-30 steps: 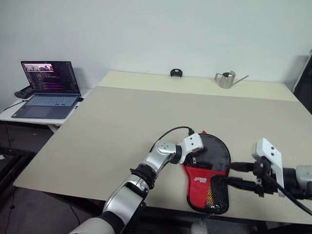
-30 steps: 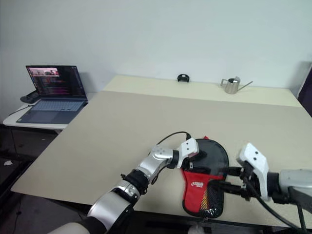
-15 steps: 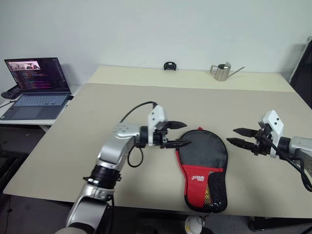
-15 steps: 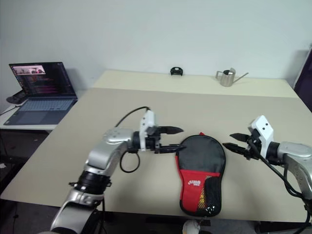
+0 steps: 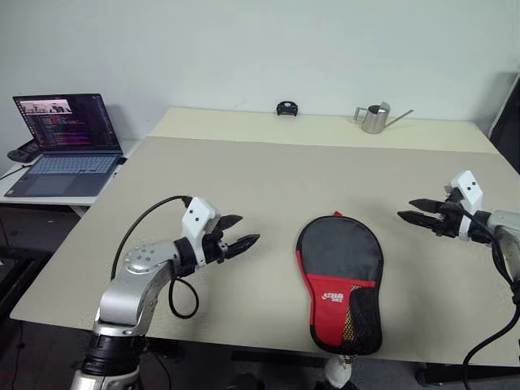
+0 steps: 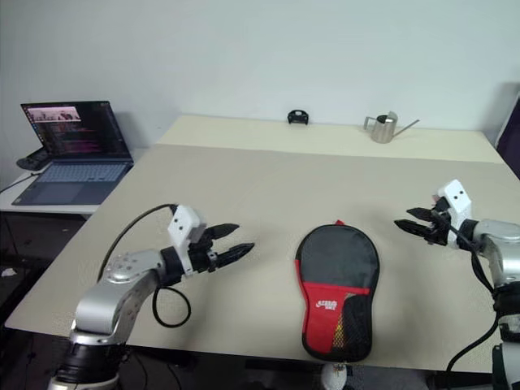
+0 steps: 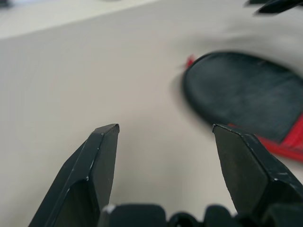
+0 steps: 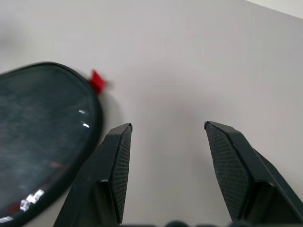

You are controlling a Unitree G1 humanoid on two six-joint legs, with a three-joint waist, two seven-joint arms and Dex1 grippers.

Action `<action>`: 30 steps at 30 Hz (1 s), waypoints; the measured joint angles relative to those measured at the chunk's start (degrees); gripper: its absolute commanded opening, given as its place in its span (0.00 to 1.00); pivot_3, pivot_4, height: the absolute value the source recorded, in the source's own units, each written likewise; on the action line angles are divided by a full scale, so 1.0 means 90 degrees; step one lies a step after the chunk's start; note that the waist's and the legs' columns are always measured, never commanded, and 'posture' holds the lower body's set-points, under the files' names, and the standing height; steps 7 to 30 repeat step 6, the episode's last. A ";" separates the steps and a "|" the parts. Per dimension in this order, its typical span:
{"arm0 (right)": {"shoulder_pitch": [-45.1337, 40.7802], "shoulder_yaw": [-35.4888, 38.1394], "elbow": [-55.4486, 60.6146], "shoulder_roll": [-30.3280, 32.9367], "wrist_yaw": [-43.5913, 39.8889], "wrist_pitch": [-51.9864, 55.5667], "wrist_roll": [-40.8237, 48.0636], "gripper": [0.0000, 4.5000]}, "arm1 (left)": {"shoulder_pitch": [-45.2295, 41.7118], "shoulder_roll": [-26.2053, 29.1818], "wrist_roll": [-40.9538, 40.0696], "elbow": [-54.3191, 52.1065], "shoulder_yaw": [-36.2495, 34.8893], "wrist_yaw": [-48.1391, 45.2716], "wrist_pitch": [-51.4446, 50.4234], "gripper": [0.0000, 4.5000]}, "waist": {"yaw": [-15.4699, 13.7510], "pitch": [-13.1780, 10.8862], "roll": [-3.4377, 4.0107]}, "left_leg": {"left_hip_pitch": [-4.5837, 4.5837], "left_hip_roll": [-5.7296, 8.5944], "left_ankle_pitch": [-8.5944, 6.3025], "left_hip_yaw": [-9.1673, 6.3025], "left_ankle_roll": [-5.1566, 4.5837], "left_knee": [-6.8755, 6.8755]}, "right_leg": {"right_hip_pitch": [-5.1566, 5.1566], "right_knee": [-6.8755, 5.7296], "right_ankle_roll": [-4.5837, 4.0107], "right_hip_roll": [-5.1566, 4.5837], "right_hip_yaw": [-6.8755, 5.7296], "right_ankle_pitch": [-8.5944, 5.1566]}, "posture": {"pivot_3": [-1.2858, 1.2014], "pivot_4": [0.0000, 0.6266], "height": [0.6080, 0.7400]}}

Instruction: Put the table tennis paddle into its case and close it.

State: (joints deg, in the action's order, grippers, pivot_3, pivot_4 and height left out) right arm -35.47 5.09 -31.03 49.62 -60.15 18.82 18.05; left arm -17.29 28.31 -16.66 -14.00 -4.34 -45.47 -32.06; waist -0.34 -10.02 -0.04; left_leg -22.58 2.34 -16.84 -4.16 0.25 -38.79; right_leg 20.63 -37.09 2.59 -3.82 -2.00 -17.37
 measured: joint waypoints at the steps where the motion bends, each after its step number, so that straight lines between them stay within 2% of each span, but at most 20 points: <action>1: -0.0055 -0.0004 -0.0032 0.0001 -0.0059 -0.0023 -0.0050 0.60 | -0.0004 0.0066 0.0020 0.0000 0.0002 0.0020 0.0035 0.76 | 0.0005 0.0000 0.0000 | 0.0001 0.0000 0.0001 0.0001 0.0001 0.0000 | -0.0001 -0.0002 -0.0001 0.0000 0.0001 0.0000 | 0.52 0.24 1.00; 6: 0.0044 -0.0004 0.0187 0.0232 -0.0383 0.0067 -0.0122 0.60 | -0.0089 0.0195 0.0046 0.0207 0.0037 0.0035 0.0263 0.76 | -0.0011 -0.0002 0.0004 | 0.0000 0.0001 0.0001 0.0001 0.0002 -0.0001 | -0.0002 0.0000 -0.0001 -0.0002 0.0000 0.0000 | 0.52 0.24 1.00; 30: 0.0044 -0.0004 0.0187 0.0232 -0.0383 0.0067 -0.0122 0.60 | -0.0089 0.0195 0.0046 0.0207 0.0037 0.0035 0.0263 0.76 | -0.0011 -0.0002 0.0004 | 0.0000 0.0001 0.0001 0.0001 0.0002 -0.0001 | -0.0002 0.0000 -0.0001 -0.0002 0.0000 0.0000 | 0.52 0.24 1.00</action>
